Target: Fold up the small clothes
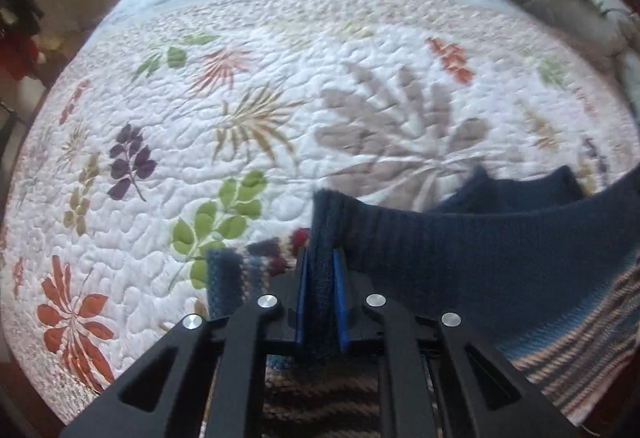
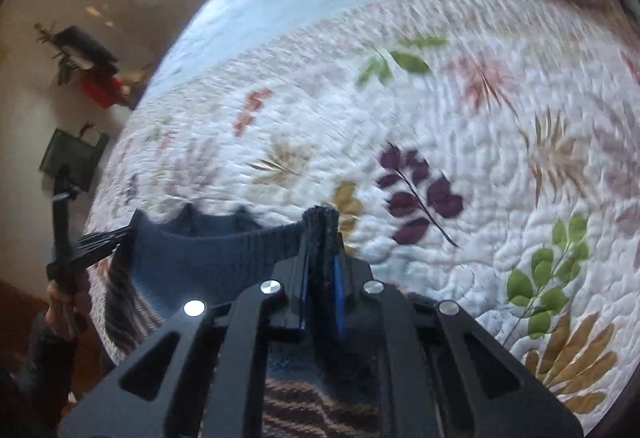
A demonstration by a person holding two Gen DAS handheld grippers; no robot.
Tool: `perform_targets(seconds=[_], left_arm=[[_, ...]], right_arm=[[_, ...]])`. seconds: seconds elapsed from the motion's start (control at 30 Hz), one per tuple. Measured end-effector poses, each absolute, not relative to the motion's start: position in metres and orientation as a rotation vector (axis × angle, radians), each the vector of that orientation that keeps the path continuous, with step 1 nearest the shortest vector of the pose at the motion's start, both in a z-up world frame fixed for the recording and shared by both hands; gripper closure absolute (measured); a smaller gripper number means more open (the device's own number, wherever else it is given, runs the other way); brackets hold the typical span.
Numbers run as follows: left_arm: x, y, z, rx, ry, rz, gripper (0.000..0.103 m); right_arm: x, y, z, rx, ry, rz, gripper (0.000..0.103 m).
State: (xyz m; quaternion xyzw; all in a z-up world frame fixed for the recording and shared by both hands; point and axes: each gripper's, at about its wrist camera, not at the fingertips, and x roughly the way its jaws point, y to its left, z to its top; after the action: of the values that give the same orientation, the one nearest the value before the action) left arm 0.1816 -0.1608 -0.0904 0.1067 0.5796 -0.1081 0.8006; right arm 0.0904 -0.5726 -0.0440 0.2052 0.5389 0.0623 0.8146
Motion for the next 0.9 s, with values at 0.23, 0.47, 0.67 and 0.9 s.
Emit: perform_targets(seconds=[0.23,0.47,0.67,0.9], left_arm=[[0.179,-0.177,-0.109,0.342,1.214,-0.198,0.089],[0.159,-0.170,-0.074,0.336,1.188,-0.188,0.063],[0.102,-0.169,-0.046,0.274,1.150,-0.242,0.047],[0.052,-0.168,-0.049,0.198,1.164,-0.248,0.042]], right_arm=[[0.093,-0.577,-0.100,0.478,1.207,0.049,0.093],[0.062,-0.574,-0.058,0.416,1.174,0.024,0.071],[0.003,-0.542,-0.022,0.276,1.152,0.002,0.069],[-0.058,-0.518,-0.019,0.322,1.136,-0.034,0.057]])
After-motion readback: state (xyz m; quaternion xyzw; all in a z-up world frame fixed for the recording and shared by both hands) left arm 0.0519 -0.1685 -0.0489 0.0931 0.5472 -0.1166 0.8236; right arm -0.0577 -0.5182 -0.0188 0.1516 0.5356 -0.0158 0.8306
